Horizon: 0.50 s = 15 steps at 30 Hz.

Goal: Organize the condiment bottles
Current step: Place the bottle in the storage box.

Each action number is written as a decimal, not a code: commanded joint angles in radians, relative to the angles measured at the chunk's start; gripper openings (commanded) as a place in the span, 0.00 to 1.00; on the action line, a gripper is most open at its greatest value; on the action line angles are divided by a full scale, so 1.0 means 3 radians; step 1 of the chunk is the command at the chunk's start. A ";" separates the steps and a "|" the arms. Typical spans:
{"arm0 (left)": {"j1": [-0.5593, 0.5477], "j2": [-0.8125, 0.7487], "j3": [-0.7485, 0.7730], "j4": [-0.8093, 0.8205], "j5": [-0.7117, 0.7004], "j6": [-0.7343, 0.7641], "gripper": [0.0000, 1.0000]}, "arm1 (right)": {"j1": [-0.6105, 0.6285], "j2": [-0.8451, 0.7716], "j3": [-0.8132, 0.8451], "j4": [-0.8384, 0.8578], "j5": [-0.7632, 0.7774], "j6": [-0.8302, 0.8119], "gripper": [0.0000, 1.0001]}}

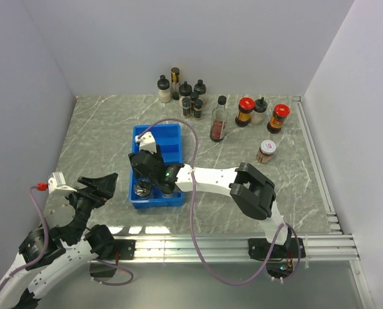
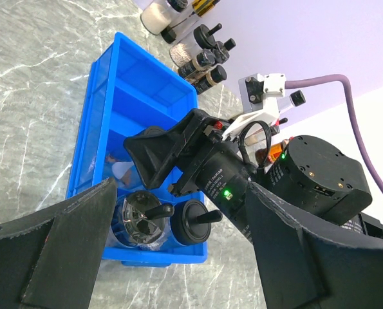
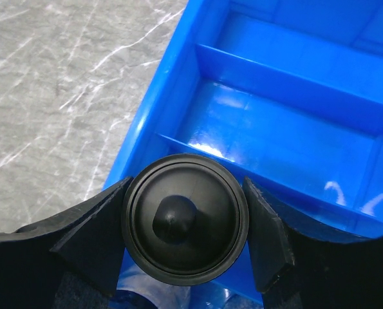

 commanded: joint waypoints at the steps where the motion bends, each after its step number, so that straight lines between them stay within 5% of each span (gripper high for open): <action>1: -0.0009 -0.0110 0.0040 0.0046 -0.0055 -0.0034 0.87 | 0.0003 -0.0055 0.0003 0.0124 -0.0156 0.0179 0.00; 4: -0.0004 -0.0105 0.0045 0.0041 -0.0050 -0.0034 0.87 | 0.0008 -0.0045 0.0048 0.0083 -0.0273 0.0210 0.01; 11: -0.0004 -0.0105 0.0045 0.0036 -0.0055 -0.0039 0.87 | 0.0008 0.0016 0.0187 -0.0137 -0.0304 0.0266 0.53; 15: -0.0009 -0.0110 0.0040 0.0036 -0.0050 -0.0034 0.87 | 0.0003 0.0032 0.0253 -0.0229 -0.0299 0.0272 0.64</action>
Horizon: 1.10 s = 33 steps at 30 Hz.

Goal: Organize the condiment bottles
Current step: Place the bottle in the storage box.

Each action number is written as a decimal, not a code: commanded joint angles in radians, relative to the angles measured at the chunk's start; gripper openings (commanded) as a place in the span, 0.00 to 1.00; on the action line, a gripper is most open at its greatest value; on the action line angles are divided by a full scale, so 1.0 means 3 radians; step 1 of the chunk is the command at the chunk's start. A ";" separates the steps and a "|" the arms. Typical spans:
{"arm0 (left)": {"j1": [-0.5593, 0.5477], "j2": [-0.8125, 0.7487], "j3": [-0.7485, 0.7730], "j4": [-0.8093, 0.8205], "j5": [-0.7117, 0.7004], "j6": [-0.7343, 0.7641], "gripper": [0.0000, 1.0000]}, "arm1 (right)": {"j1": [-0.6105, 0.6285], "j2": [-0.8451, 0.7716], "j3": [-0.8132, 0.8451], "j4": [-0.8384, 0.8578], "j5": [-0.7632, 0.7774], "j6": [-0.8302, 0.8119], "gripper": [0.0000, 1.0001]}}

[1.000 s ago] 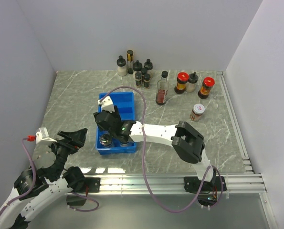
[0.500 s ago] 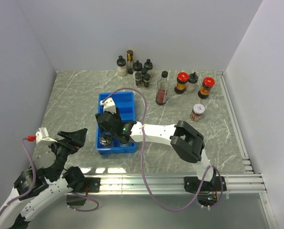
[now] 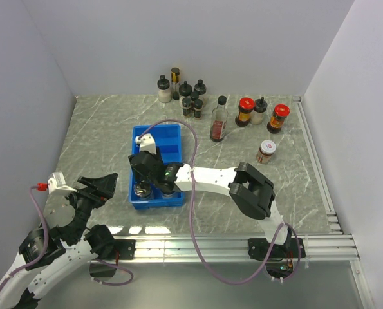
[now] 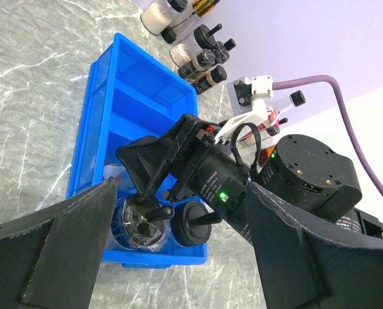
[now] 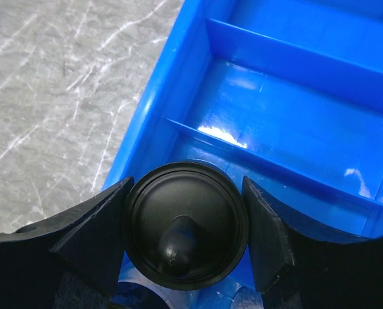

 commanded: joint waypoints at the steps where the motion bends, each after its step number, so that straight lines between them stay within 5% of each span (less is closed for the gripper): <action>1: -0.0004 -0.0105 0.0045 0.0041 -0.0047 -0.0034 0.87 | 0.0027 0.0006 0.0223 -0.0093 -0.0054 0.0081 0.66; 11: -0.0009 -0.0090 0.0055 0.0020 -0.0053 -0.0039 0.87 | 0.0002 0.0078 0.0759 -0.0538 -0.0095 -0.0032 0.85; 18: -0.0004 -0.0085 0.0066 0.0015 -0.0058 -0.0034 0.87 | -0.0018 -0.0004 0.0780 -0.0722 0.0028 0.0030 0.87; 33: -0.0009 -0.0059 0.0040 0.0066 -0.0073 0.0023 0.87 | -0.0729 -0.2125 -0.0589 -0.0487 0.0508 -0.0180 0.87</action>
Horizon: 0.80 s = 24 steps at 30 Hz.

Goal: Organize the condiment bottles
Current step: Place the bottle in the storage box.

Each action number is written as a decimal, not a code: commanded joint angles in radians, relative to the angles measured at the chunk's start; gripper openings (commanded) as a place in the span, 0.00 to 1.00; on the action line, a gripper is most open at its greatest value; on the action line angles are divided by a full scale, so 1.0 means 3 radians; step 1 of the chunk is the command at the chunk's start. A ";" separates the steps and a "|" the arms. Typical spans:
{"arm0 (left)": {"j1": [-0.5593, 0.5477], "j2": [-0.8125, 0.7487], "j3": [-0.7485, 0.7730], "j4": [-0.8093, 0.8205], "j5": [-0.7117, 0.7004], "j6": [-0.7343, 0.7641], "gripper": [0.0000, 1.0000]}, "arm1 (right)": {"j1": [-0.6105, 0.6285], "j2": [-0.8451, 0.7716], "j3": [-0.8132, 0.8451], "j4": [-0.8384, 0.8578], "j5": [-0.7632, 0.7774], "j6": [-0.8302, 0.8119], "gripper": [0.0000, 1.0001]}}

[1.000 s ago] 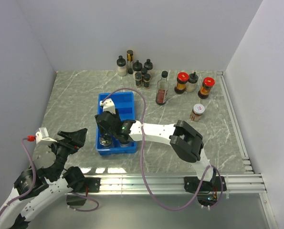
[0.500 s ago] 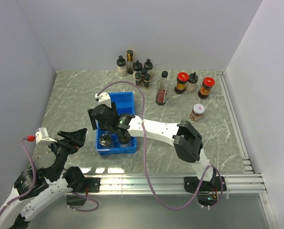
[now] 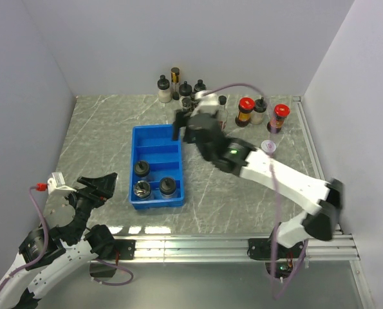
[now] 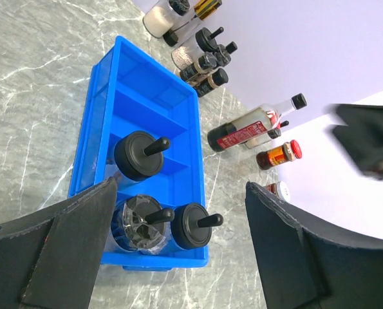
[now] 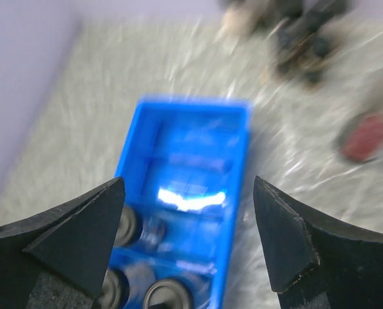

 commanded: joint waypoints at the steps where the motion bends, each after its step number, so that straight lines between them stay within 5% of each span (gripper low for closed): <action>1: -0.0004 -0.0059 0.0040 0.0066 -0.0026 0.0009 0.87 | -0.0228 -0.0496 -0.0391 0.0069 0.0221 -0.0013 0.87; 7: -0.0009 0.0038 0.0050 0.0071 -0.0041 0.0029 0.87 | -0.0857 -0.1100 -0.0822 0.0008 0.0216 0.0074 0.86; 12: -0.0004 0.0089 0.0025 0.0102 0.0010 0.0039 0.87 | -0.1572 -0.1091 -0.0684 -0.0254 -0.0008 0.0263 0.86; 16: -0.0004 0.0104 -0.0011 0.0158 0.0051 0.0029 0.88 | -0.2267 -0.0628 -0.0206 -0.0427 -0.0371 0.0329 0.87; 24: -0.0004 0.0130 -0.0032 0.0158 0.0087 0.0004 0.88 | -0.2800 0.0672 0.1262 -0.1188 -0.0924 0.0549 0.85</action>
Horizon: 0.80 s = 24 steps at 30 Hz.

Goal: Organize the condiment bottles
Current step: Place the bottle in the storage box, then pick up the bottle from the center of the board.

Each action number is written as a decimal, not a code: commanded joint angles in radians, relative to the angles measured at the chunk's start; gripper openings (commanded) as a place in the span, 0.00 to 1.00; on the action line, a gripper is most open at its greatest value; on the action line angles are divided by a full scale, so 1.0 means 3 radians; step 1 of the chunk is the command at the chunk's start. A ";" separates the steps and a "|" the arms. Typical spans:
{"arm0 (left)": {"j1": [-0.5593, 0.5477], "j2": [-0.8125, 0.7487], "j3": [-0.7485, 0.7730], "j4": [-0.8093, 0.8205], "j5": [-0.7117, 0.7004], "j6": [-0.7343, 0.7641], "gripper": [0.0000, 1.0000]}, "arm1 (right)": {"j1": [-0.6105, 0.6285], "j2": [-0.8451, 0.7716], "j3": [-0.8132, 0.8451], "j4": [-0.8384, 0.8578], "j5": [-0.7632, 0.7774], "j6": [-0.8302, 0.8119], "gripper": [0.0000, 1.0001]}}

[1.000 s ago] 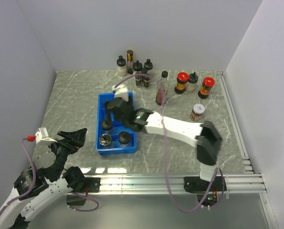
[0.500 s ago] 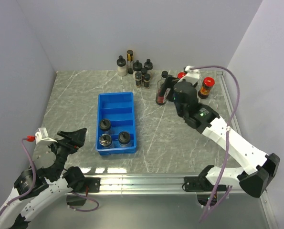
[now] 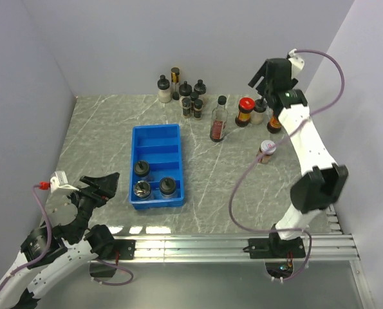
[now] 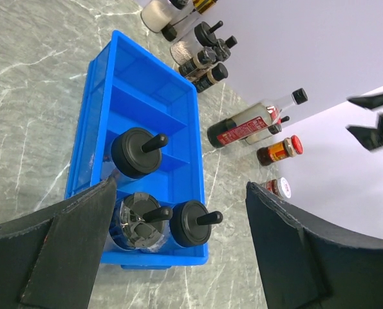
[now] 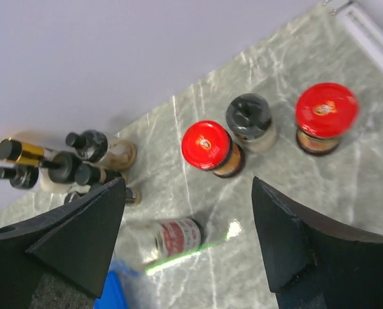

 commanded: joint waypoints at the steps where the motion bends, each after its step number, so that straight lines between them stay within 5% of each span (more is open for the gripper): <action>1: -0.0004 0.0077 -0.0005 0.0096 0.0024 -0.0004 0.88 | -0.0129 0.0488 0.0640 -0.0509 -0.0288 0.0260 0.84; 11: -0.0004 0.0056 -0.0030 0.0106 0.0014 -0.0004 0.88 | -0.0313 0.1190 0.1271 -0.0934 -0.0156 0.0818 0.83; 12: -0.0004 0.0056 -0.0030 0.0096 0.0009 -0.0004 0.88 | -0.0323 0.1292 0.1312 -0.1000 -0.0165 0.0824 0.97; 24: -0.0004 0.0031 -0.0066 0.0111 -0.0017 -0.0040 0.90 | -0.0395 0.1824 0.1557 -0.1179 -0.0161 0.1186 0.99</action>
